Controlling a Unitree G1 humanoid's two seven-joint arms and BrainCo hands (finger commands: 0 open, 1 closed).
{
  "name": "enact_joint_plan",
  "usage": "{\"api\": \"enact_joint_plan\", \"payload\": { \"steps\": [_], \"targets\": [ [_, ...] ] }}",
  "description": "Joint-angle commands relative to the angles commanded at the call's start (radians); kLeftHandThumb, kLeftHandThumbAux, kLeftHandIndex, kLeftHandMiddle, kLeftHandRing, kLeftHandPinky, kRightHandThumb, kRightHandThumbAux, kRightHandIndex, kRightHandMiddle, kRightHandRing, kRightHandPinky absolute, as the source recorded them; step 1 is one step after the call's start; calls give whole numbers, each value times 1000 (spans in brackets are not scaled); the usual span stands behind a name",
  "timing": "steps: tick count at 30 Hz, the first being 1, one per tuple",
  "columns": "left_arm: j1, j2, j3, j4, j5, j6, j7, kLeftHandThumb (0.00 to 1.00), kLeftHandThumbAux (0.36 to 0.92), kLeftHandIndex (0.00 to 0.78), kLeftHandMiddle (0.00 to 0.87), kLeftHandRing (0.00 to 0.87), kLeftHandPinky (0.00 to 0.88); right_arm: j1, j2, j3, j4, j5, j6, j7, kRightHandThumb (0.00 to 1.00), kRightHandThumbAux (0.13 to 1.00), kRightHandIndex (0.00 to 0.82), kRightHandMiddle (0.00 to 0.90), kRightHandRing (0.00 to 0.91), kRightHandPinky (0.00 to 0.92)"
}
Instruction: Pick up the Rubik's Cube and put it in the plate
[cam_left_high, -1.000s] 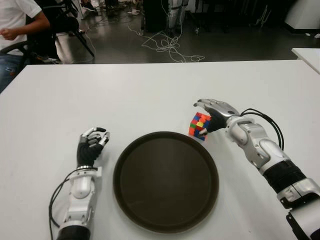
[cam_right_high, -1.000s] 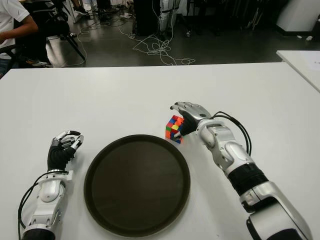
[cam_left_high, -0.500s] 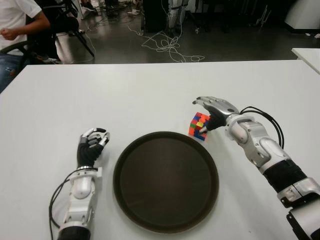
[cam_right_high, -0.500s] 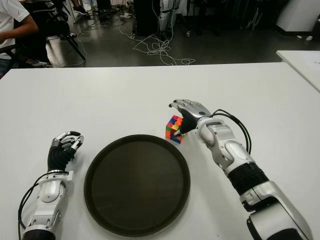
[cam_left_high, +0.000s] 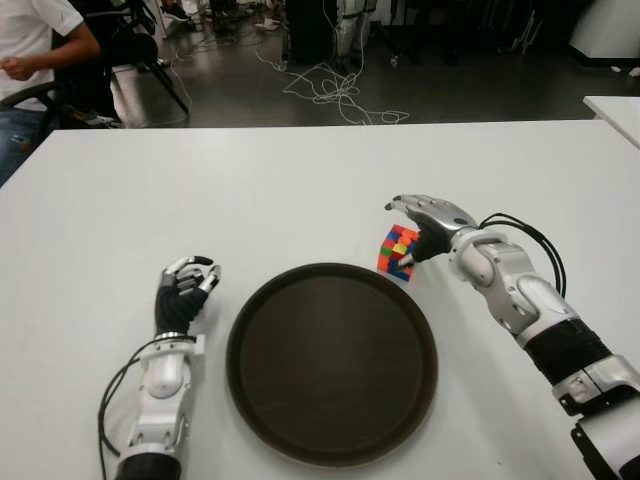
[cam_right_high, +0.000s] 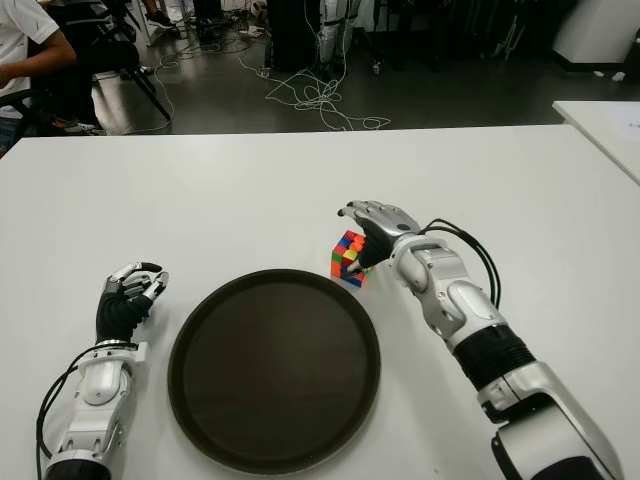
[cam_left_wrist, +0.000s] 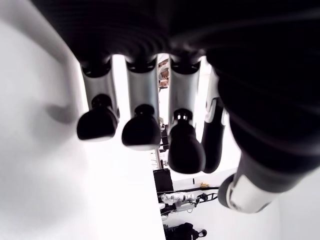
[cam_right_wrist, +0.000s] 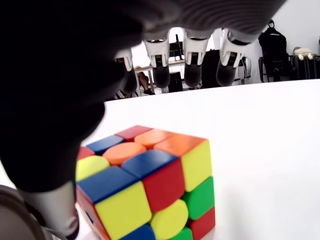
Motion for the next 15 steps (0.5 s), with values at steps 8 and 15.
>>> {"api": "enact_joint_plan", "payload": {
  "steps": [8,15],
  "targets": [
    [7,-4,-3,-20,-2,22,-7,702,708,442,809,832,812,-4,5,10,31,3,-31,-4,0,761,0,0,0,0],
    [11,-10,-3,-38,-4,37,-5,701,707,443,807,830,819,-5,8,13,45,0,-43,-15,0,800,0,0,0,0]
  ]
}}
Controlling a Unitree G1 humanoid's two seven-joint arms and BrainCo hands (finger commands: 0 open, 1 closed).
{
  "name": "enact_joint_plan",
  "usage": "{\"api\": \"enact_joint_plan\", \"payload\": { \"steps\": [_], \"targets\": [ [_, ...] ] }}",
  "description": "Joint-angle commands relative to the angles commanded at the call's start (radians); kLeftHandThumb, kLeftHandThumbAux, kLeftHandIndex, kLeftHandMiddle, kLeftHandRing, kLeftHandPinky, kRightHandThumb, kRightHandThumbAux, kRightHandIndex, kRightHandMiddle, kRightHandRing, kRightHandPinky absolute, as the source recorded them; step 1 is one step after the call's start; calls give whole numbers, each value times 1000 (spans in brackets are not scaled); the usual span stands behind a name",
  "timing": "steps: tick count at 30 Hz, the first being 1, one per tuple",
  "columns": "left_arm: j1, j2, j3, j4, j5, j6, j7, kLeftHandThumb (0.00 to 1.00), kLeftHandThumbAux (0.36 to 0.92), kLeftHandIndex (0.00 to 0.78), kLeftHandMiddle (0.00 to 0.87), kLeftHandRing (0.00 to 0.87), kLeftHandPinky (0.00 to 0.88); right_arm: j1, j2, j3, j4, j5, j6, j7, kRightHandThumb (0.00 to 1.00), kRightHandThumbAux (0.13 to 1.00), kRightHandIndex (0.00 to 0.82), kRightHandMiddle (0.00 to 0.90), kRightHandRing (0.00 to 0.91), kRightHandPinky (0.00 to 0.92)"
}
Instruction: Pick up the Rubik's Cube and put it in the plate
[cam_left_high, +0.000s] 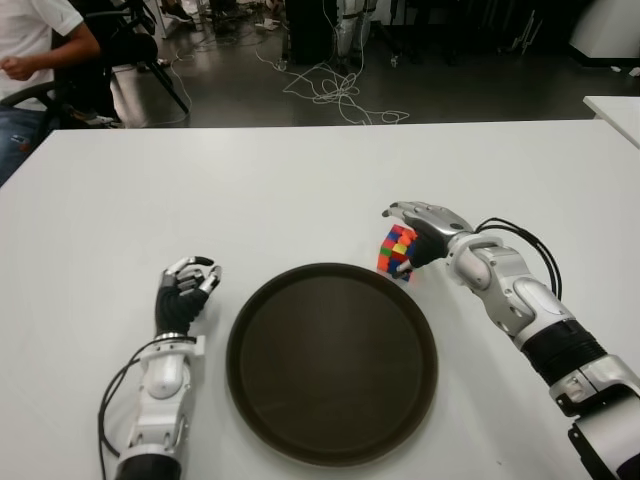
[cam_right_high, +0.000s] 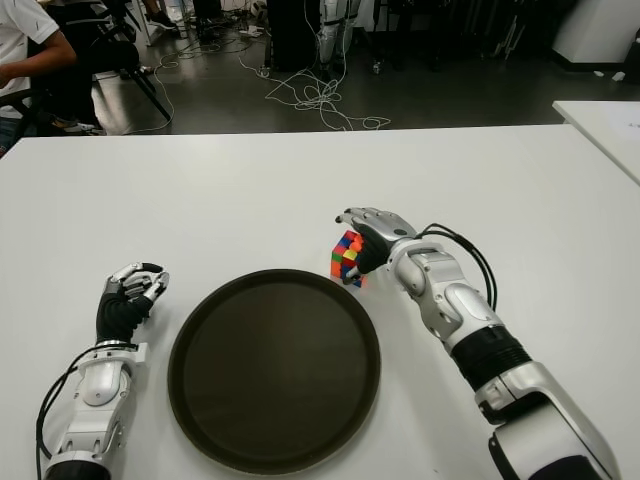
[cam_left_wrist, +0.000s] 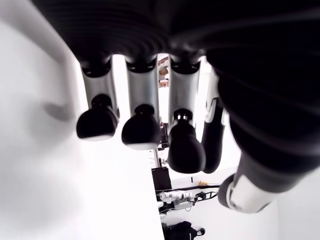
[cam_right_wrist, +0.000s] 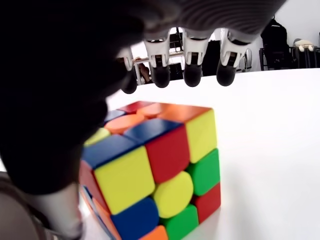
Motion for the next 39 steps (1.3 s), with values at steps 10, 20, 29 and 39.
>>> {"api": "enact_joint_plan", "payload": {
  "steps": [10,20,29,39],
  "targets": [
    [-4,2,4,22,-7,-32,-13,702,707,442,813,832,814,-2,10,-1,22,2,0,4,0,770,0,0,0,0],
    [-4,2,6,36,-11,-62,-18,700,708,443,821,836,816,10,14,-4,3,2,13,6,0,749,0,0,0,0],
    [-11,8,7,63,-12,-88,-27,700,708,443,821,835,813,13,17,-1,7,-1,13,-5,0,730,0,0,0,0],
    [-15,17,7,85,-14,-109,-36,699,708,443,823,838,815,13,20,7,13,-7,15,-8,0,700,0,0,0,0]
  ]
}}
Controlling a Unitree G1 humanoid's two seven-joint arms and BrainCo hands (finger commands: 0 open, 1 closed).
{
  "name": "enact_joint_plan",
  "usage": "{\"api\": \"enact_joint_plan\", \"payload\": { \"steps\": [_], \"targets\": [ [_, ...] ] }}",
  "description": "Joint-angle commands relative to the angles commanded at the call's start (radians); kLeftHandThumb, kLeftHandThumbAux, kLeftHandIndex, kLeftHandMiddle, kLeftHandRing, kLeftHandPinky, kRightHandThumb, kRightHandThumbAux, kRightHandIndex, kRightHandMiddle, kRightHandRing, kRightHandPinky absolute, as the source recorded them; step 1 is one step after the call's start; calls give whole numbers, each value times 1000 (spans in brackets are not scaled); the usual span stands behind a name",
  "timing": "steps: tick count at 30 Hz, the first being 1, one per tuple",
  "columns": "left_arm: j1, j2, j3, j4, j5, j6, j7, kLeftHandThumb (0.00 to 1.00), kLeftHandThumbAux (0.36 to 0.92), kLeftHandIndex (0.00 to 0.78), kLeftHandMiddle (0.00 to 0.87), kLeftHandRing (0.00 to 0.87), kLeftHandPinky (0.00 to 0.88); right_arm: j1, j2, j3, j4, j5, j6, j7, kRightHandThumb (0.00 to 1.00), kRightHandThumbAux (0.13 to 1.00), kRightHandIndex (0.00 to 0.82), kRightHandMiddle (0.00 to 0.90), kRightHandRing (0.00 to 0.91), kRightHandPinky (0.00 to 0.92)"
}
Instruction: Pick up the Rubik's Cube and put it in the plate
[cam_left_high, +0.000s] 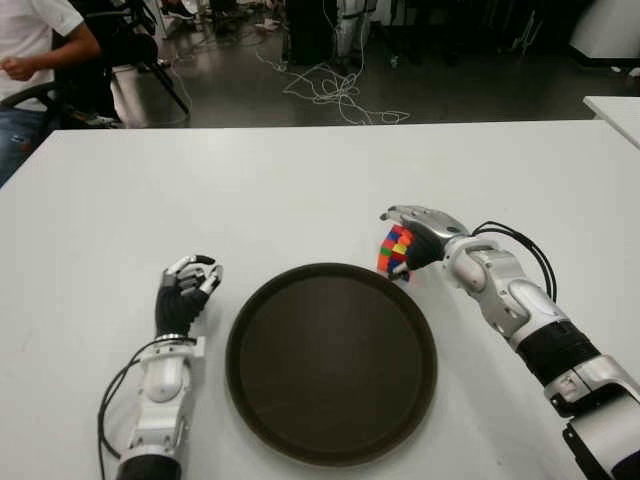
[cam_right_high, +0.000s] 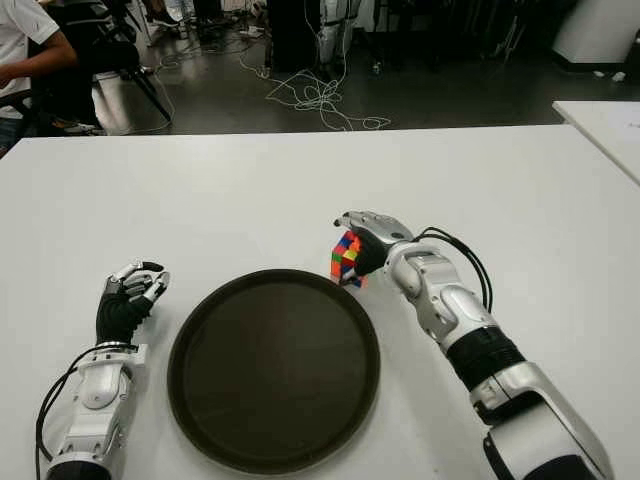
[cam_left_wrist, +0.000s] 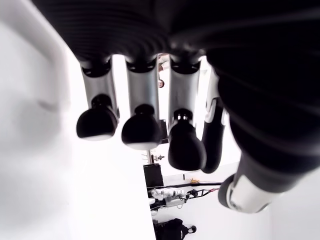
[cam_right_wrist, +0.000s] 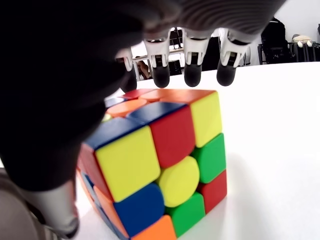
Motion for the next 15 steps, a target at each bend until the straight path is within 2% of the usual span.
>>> {"api": "enact_joint_plan", "payload": {
  "steps": [7,15],
  "targets": [
    [0,-6,4,-10,-1,27,11,700,708,442,821,836,812,1,8,-1,-3,4,19,7,0,710,0,0,0,0],
    [2,-4,-1,-9,12,21,26,700,708,443,822,837,816,3,11,-5,3,17,8,3,0,708,0,0,0,0]
  ]
}}
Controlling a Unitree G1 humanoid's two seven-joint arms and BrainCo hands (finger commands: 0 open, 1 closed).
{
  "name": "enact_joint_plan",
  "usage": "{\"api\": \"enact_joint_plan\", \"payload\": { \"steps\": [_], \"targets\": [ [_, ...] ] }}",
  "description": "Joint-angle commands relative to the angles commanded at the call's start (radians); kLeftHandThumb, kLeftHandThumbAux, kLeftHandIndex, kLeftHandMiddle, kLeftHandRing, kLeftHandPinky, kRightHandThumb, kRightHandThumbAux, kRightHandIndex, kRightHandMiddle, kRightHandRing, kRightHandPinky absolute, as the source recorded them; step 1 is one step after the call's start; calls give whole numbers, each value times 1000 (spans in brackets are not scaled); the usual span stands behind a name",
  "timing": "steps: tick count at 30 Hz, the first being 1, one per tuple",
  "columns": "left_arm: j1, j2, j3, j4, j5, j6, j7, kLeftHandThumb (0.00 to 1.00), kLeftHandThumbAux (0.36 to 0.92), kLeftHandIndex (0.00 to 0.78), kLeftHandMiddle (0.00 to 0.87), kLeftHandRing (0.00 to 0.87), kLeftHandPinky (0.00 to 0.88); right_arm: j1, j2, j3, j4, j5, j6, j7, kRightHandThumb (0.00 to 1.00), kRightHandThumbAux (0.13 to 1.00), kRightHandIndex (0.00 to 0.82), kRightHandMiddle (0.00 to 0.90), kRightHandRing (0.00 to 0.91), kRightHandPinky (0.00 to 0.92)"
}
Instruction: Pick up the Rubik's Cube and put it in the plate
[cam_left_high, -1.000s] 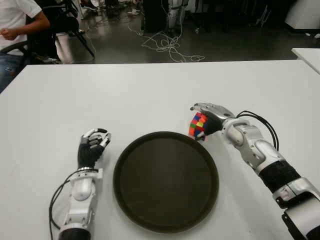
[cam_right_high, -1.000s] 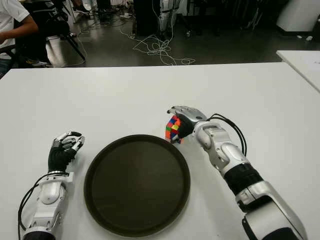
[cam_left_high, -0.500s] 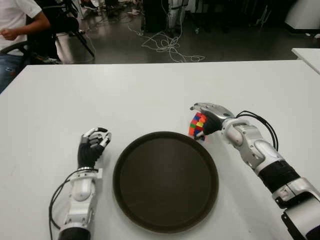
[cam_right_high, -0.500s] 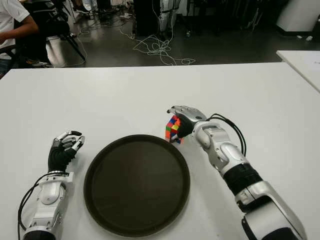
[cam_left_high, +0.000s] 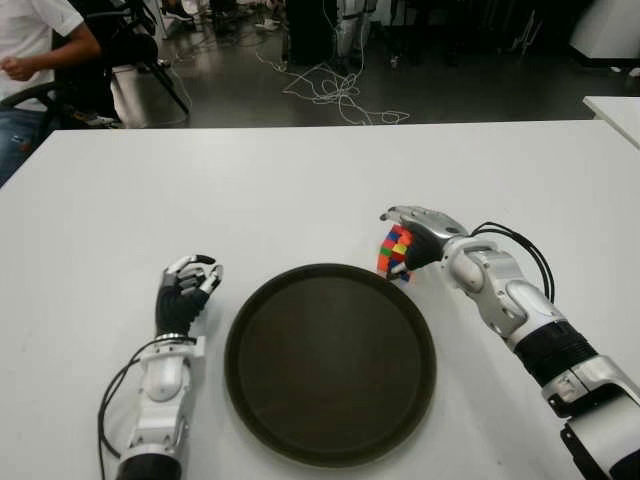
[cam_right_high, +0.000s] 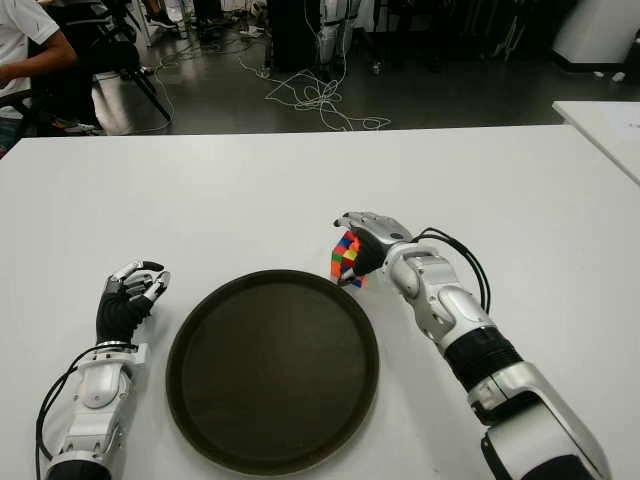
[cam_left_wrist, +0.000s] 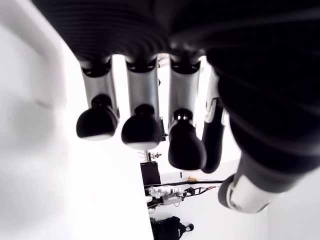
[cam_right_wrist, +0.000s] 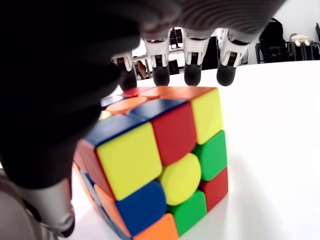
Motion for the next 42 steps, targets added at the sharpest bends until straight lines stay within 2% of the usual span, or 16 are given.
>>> {"api": "enact_joint_plan", "payload": {
  "steps": [13,26,35,42],
  "targets": [
    [0,2,-2,4,6,-4,3,700,708,442,822,836,811,-8,-3,10,44,-11,-48,-33,0,705,0,0,0,0],
    [-3,2,1,14,1,-20,-3,701,707,443,824,838,815,-4,0,8,58,-5,-56,-46,0,701,0,0,0,0],
    [-3,1,2,9,-4,-10,-8,701,707,443,824,838,816,5,-2,4,50,-1,-60,-51,0,673,0,0,0,0],
    [-3,0,3,7,-4,-5,-5,702,708,443,818,835,814,4,-2,4,43,-1,-50,-35,0,688,0,0,0,0]
  ]
}}
